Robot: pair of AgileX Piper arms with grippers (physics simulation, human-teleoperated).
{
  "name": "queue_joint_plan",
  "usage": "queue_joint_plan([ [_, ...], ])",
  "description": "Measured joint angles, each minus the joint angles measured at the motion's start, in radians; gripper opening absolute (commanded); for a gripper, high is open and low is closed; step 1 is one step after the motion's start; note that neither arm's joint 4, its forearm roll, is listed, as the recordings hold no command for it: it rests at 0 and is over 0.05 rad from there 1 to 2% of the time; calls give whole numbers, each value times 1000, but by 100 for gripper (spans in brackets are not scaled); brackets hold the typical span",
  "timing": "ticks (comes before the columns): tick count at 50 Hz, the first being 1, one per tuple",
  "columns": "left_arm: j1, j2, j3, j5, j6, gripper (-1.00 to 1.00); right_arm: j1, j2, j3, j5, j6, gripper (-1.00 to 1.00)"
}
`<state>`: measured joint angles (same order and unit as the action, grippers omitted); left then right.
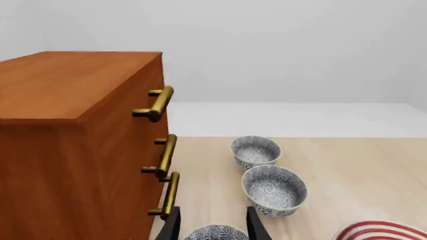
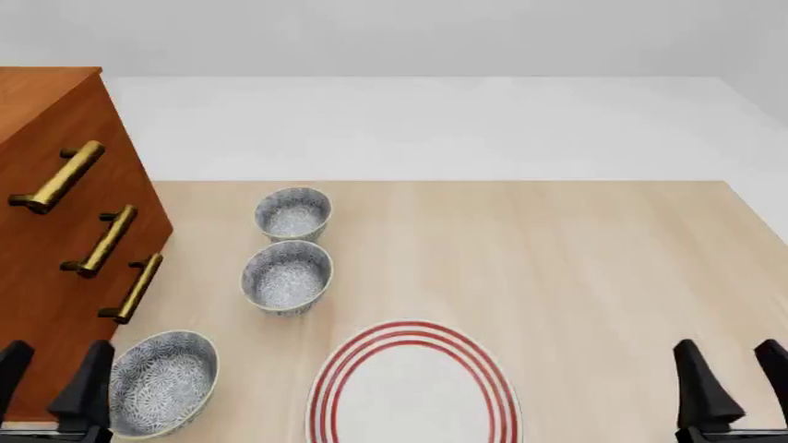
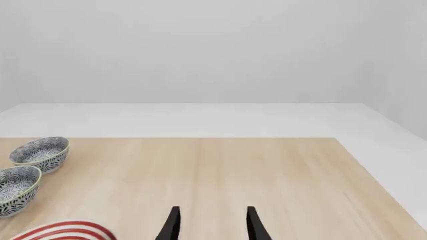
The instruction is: Open the top drawer of the cabinet.
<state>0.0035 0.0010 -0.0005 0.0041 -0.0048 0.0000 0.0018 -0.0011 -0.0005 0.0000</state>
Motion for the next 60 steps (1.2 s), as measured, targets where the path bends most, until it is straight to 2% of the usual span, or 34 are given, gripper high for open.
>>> queue_joint_plan([
  [22, 3, 0, 0, 29, 22, 100, 0, 5, -3, -1, 0, 100],
  [28, 7, 0, -1, 18, 56, 100, 0, 5, -3, -1, 0, 100],
  [38, 11, -1, -21, -13, 204, 100, 0, 5, -3, -1, 0, 100],
  [49, -9, -1, -37, -53, 436, 100, 0, 6, -3, -1, 0, 100],
  [60, -24, -1, -44, -82, 635, 100, 0, 6, -3, -1, 0, 100],
])
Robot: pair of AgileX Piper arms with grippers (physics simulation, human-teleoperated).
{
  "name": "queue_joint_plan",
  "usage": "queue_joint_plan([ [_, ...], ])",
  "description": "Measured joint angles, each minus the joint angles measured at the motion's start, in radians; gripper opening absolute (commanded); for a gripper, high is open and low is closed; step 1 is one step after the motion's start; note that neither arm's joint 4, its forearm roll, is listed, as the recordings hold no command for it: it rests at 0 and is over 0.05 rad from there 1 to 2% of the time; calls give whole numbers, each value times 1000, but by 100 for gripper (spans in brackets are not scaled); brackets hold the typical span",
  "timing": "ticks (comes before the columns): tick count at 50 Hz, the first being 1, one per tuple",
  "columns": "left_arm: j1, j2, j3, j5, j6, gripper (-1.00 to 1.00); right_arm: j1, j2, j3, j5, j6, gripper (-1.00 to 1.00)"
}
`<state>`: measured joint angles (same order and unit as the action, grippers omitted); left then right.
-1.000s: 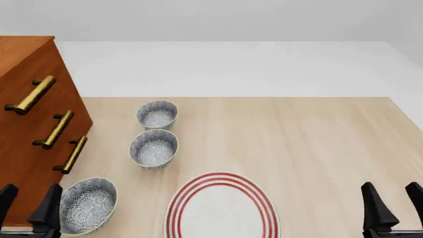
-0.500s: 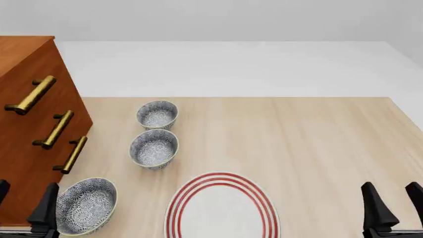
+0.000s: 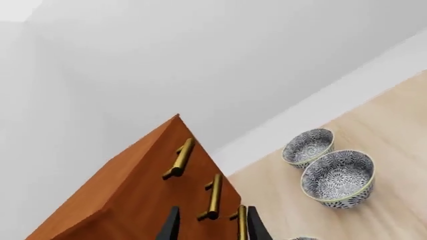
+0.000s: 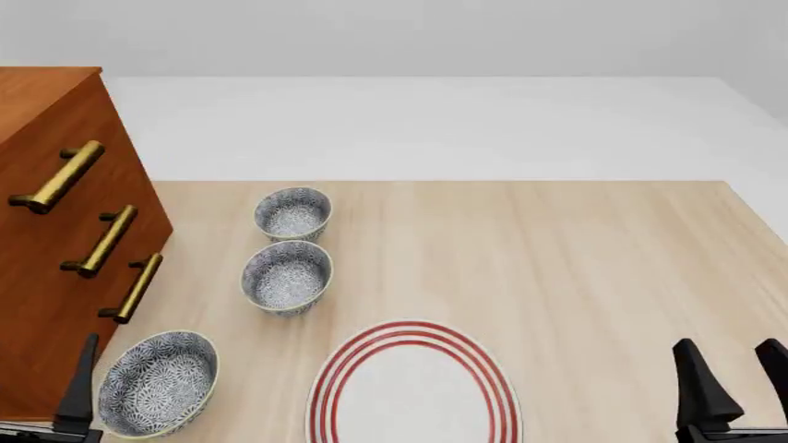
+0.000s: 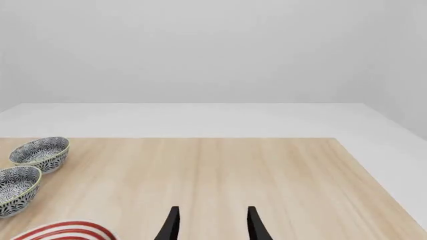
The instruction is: Open the top drawer of the cabinet.
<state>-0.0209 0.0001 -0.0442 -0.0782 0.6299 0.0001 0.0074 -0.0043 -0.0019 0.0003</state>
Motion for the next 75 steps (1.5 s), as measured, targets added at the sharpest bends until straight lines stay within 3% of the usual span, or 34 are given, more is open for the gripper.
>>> queue_joint_plan([
  [11, 3, 0, 4, -23, 154, 100, 0, 0, 0, 0, 0, 100],
  [30, 35, 0, 36, -95, 334, 100, 0, 0, 0, 0, 0, 100],
  [55, 71, 48, 43, -148, 452, 100, 0, 0, 0, 0, 0, 100],
  [75, 96, 310, 44, -408, 523, 100, 0, 0, 0, 0, 0, 100],
])
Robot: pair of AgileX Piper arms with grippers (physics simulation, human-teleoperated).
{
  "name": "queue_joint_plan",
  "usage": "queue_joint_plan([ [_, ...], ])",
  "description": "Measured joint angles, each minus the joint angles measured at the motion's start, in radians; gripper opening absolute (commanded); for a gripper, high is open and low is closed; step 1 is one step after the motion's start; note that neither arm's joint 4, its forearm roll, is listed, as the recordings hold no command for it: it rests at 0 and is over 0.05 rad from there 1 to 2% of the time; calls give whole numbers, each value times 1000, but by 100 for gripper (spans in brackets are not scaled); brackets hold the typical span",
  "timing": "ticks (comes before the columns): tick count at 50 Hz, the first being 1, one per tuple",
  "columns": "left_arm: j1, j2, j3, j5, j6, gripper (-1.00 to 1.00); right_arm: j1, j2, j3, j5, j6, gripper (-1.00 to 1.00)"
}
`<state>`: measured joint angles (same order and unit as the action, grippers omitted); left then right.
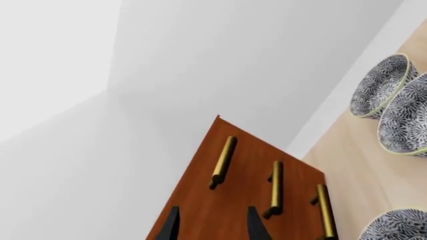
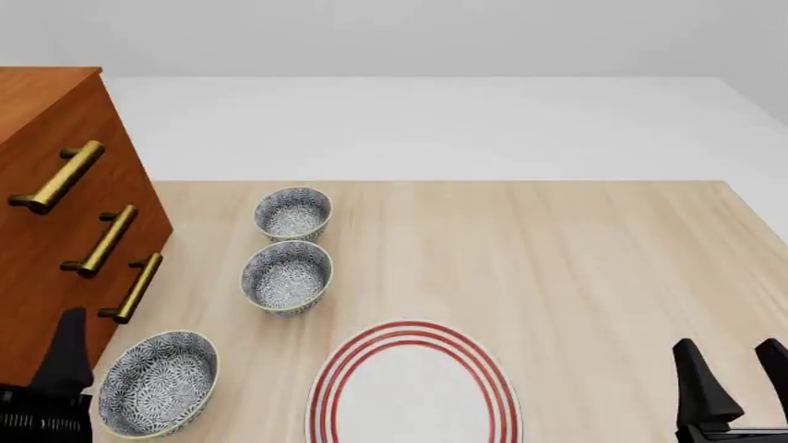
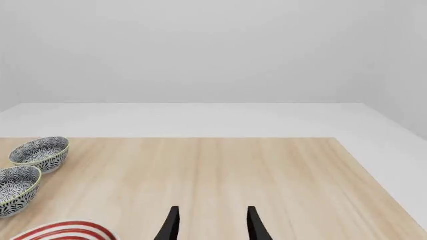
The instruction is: Open the top drawer of the cabinet.
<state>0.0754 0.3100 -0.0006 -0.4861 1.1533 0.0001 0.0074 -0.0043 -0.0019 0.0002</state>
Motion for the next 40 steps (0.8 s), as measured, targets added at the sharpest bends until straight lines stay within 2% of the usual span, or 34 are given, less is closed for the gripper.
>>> queue_joint_plan([
  [21, 27, 311, -1, -304, 34, 100, 0, 0, 0, 0, 0, 100],
  [40, 53, 529, -32, -495, 45, 100, 0, 0, 0, 0, 0, 100],
])
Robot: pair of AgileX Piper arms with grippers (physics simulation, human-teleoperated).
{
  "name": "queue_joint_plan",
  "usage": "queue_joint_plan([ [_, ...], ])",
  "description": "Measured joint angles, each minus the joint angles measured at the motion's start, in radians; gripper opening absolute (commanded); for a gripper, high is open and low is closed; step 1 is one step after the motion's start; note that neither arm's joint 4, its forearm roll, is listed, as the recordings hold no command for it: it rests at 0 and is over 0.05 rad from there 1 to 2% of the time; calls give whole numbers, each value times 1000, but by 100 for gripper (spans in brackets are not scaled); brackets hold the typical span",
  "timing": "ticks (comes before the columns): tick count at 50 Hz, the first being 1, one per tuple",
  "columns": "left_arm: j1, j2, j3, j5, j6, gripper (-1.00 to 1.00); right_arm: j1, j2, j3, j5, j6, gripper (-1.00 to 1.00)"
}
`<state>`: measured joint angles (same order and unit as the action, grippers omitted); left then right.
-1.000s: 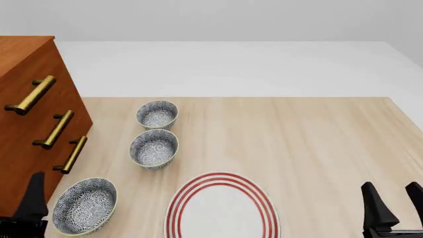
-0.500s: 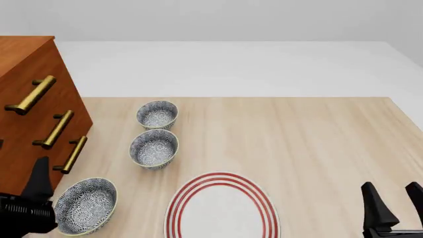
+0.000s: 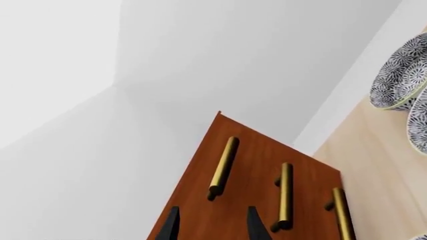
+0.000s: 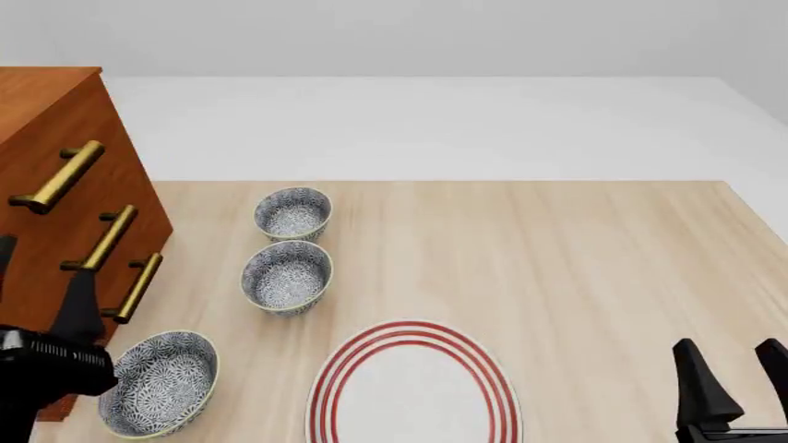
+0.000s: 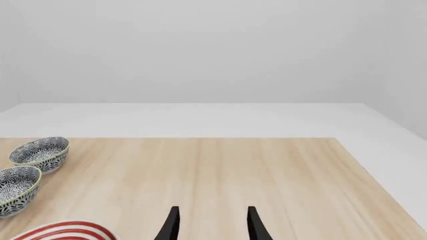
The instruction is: Open the top drawer of the cabinet.
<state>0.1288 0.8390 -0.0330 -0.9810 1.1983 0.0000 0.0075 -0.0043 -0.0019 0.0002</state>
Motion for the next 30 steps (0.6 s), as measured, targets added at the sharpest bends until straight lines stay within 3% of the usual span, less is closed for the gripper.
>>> queue_joint_plan([
  [16, 25, 184, -38, -146, 41, 100, 0, 0, 0, 0, 0, 100],
  [30, 42, 286, -68, -207, 81, 100, 0, 0, 0, 0, 0, 100],
])
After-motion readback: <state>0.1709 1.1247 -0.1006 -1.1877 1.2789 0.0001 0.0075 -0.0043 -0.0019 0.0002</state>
